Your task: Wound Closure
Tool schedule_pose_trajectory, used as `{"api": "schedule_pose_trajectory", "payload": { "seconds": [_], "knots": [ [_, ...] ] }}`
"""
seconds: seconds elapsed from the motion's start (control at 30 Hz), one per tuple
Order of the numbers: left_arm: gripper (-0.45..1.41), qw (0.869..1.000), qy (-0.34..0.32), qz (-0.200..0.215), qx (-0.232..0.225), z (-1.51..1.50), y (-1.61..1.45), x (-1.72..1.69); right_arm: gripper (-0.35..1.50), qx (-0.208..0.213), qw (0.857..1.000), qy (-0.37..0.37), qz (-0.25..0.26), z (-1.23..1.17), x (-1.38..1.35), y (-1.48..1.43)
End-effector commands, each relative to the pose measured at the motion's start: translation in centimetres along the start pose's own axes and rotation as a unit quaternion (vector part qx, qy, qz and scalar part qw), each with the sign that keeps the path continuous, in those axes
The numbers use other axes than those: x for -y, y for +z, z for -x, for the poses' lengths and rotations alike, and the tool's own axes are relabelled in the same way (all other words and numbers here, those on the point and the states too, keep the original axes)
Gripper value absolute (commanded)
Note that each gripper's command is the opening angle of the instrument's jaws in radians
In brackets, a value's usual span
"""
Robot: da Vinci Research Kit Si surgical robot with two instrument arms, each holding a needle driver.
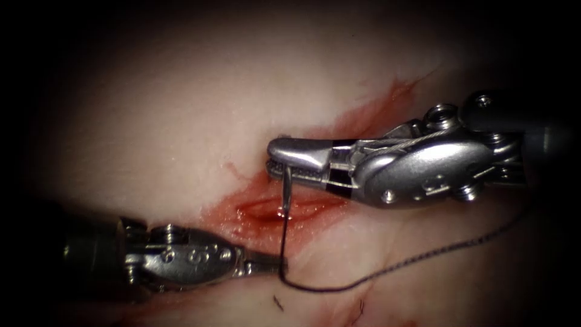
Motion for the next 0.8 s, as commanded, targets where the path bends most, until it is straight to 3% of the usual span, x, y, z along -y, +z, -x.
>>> {"api": "schedule_pose_trajectory", "payload": {
  "seconds": [0.03,0.8],
  "knots": [
    [-0.23,1.0,0.0,0.0,0.0,0.01,0.07,0.0,-0.35,0.0,1.0,-0.002,0.001,0.04,-0.01,0.09],
    [-0.21,1.0,0.0,0.0,0.0,0.01,0.07,0.01,-0.35,0.0,0.996,0.091,0.0,0.19,0.2,0.11]
  ]
}}
